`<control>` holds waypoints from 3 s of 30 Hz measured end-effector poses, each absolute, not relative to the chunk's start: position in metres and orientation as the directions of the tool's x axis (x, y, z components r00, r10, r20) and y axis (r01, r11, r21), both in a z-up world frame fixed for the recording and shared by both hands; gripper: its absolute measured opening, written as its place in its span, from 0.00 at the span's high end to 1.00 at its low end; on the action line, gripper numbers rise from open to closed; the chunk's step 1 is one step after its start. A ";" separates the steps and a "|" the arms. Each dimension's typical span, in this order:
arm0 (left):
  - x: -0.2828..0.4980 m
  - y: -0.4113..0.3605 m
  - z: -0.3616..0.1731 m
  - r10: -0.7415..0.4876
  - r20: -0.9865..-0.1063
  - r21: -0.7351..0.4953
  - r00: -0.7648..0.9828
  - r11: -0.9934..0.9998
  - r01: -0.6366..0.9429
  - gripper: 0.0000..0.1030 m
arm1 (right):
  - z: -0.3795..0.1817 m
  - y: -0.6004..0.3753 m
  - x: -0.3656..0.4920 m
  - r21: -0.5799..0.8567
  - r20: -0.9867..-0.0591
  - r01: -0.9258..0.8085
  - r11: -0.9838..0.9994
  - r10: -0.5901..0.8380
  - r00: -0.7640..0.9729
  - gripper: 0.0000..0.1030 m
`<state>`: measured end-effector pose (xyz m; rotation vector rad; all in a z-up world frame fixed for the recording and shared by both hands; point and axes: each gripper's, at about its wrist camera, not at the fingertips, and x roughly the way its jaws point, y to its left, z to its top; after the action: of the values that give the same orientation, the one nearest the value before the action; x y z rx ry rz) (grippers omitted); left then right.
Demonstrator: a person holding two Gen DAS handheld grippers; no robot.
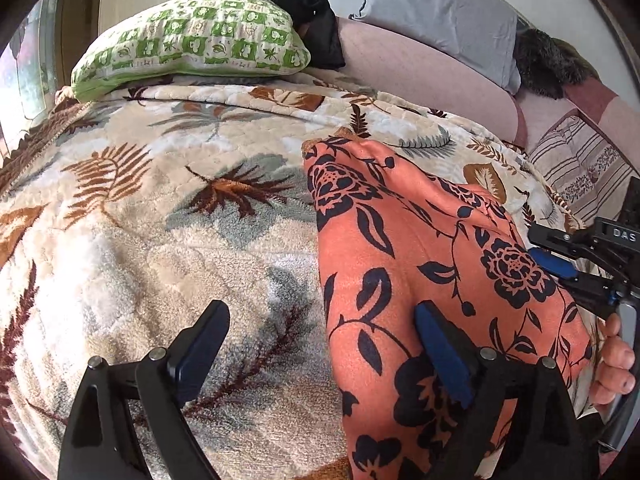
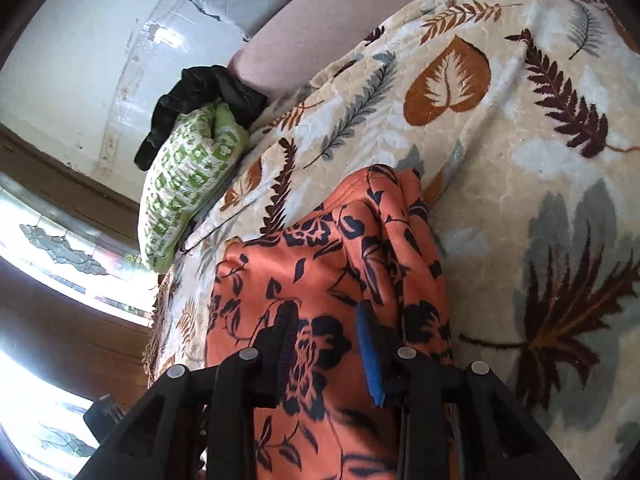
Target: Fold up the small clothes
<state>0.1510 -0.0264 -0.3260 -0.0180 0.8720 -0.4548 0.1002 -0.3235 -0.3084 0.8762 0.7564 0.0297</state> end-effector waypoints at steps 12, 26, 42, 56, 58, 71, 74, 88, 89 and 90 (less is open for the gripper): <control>0.066 -0.026 -0.227 -0.284 -0.631 -0.020 0.722 0.936 0.352 0.09 | -0.274 -0.290 0.013 0.522 -0.667 0.248 0.816 0.210 0.715 0.67; 0.003 -0.015 -0.121 -0.161 -0.460 0.112 0.873 0.965 0.237 0.00 | -0.136 -0.248 -0.075 0.186 -0.509 0.244 0.952 -0.119 0.853 0.25; -0.010 -0.012 -0.086 -0.183 -0.438 0.099 0.880 0.963 0.249 0.00 | -0.126 -0.226 -0.093 0.092 -0.543 0.271 0.958 -0.180 0.820 0.25; -0.007 -0.006 -0.087 -0.169 -0.446 0.085 0.879 0.969 0.230 0.00 | -0.134 -0.205 -0.093 0.081 -0.556 0.236 0.968 -0.152 0.817 0.25; -0.007 -0.005 -0.089 -0.170 -0.450 0.082 0.877 0.970 0.231 0.00 | -0.134 -0.202 -0.093 0.079 -0.555 0.231 0.970 -0.150 0.818 0.25; -0.002 0.008 -0.094 -0.164 -0.459 0.059 0.873 0.975 0.215 0.00 | -0.132 -0.190 -0.085 0.094 -0.560 0.221 0.971 -0.132 0.818 0.25; -0.001 0.013 -0.094 -0.159 -0.457 0.051 0.875 0.978 0.204 0.00 | -0.131 -0.186 -0.084 0.091 -0.558 0.216 0.972 -0.130 0.819 0.25; -0.006 0.033 -0.089 -0.165 -0.433 0.023 0.886 0.981 0.194 0.00 | -0.114 -0.174 -0.074 0.103 -0.536 0.221 0.970 -0.133 0.834 0.25; -0.006 0.033 -0.089 -0.169 -0.434 0.022 0.885 0.980 0.198 0.00 | -0.114 -0.174 -0.074 0.099 -0.536 0.222 0.970 -0.136 0.833 0.25; -0.006 0.033 -0.089 -0.173 -0.436 0.020 0.883 0.979 0.202 0.00 | -0.114 -0.174 -0.073 0.096 -0.536 0.223 0.970 -0.139 0.833 0.25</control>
<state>-0.0060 0.0333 -0.0893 0.0658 0.4472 -0.1952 -0.0735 -0.1737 -0.1143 0.1569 0.5552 -0.1925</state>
